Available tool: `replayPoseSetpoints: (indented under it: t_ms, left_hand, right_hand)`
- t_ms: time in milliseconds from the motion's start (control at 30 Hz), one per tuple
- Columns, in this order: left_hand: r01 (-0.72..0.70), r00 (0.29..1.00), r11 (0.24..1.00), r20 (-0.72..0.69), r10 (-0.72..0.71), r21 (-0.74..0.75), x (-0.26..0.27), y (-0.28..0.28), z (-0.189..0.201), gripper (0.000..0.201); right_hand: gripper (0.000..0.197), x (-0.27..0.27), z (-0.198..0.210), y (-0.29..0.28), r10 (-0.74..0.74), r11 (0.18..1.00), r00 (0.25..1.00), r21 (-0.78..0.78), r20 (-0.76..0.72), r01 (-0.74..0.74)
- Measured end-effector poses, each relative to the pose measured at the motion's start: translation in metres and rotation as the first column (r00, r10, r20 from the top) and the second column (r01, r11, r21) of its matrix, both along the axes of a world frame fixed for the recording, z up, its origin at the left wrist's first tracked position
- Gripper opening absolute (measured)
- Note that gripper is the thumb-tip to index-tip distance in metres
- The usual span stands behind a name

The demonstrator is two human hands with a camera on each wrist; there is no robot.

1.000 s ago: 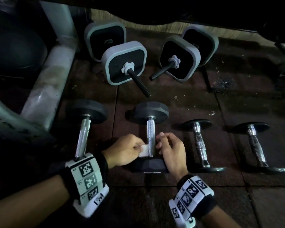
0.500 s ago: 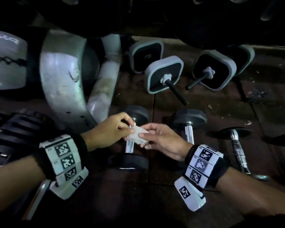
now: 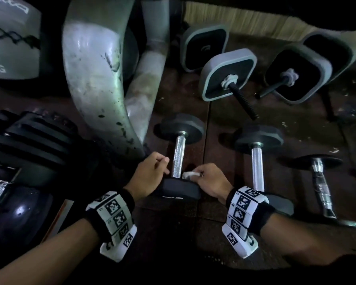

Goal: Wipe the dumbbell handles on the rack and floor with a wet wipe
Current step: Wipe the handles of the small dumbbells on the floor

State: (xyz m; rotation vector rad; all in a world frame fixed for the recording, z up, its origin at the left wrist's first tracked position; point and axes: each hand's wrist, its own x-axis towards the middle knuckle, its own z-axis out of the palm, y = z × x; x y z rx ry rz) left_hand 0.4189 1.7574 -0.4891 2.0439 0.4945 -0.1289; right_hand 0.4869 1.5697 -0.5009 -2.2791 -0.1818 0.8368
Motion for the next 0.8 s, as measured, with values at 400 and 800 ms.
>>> replayPoseSetpoints:
  t_ms: [400, 800]
  left_hand:
    - [-0.236, 0.957, 0.945, 0.116, 0.267, -0.226, -0.011, -0.009, -0.024, 0.030]
    - [-0.318, 0.920, 0.913, 0.151, 0.362, -0.255, -0.012, -0.014, -0.021, 0.030]
  right_hand:
    - [0.010, 0.006, 0.002, 0.006, 0.132, 0.949, 0.948, 0.313, -0.289, -0.037]
    - [0.010, 0.001, 0.022, 0.000, 0.199, 0.900, 0.970, 0.365, 0.141, -0.237]
